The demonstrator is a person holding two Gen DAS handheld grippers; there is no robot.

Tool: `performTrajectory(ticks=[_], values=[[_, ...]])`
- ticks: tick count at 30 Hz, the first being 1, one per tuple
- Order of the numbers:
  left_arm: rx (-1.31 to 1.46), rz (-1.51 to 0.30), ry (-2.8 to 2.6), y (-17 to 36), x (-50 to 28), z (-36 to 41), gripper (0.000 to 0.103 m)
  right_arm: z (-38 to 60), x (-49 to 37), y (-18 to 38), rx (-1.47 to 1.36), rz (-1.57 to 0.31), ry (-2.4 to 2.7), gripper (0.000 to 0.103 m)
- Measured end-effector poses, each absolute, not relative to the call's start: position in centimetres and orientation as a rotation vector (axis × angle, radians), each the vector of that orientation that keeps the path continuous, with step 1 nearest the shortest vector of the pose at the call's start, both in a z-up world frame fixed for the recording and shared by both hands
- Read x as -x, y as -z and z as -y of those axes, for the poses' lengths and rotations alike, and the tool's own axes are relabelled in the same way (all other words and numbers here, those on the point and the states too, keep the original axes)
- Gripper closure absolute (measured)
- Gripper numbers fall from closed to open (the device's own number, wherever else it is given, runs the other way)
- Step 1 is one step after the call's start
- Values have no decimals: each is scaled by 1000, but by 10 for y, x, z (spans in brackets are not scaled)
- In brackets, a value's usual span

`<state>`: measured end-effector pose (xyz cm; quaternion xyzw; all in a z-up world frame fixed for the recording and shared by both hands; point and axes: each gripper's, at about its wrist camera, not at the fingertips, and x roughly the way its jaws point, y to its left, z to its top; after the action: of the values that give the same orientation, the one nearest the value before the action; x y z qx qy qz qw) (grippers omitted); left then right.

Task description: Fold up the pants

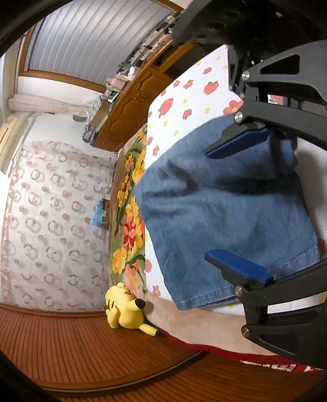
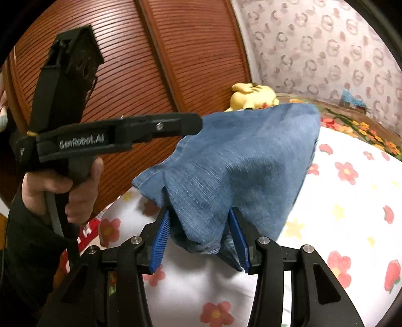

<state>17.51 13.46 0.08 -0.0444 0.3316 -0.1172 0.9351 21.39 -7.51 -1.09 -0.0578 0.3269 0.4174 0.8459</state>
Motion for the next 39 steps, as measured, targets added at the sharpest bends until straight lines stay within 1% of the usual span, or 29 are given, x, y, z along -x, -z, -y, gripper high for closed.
performTrajectory(ticks=[3, 8, 10, 11, 13, 20, 24, 25, 26, 27, 29, 34, 39], values=[[65, -693, 214, 9, -171, -135, 27, 90, -208, 15, 76, -719, -845, 54], [59, -727, 184, 35, -162, -140, 27, 122, -194, 11, 45, -680, -747, 54], [66, -744, 173, 45, -158, -143, 27, 127, -194, 7, 18, -655, -712, 49], [71, -752, 174, 50, -157, -143, 27, 129, -196, 5, 11, -637, -690, 44], [67, -766, 171, 57, -154, -144, 27, 129, -202, 5, -14, -629, -654, 42], [-7, -786, 107, 72, -150, -141, 27, 112, -227, 42, -4, -771, -584, 41], [0, -780, 116, 76, -147, -146, 27, 109, -236, 48, -52, -819, -613, 42], [0, -778, 119, 76, -146, -146, 27, 108, -238, 48, -61, -822, -626, 46], [3, -775, 121, 76, -146, -147, 27, 108, -242, 46, -71, -824, -648, 70], [9, -773, 124, 75, -145, -147, 27, 109, -248, 43, -78, -822, -663, 92], [27, -763, 127, 72, -143, -150, 27, 111, -253, 30, -80, -780, -690, 97], [64, -710, 103, 51, -127, -171, 27, 83, -256, -22, -50, -636, -776, 98], [97, -660, 39, 30, -106, -206, 27, 30, -251, -52, -41, -568, -921, 98]])
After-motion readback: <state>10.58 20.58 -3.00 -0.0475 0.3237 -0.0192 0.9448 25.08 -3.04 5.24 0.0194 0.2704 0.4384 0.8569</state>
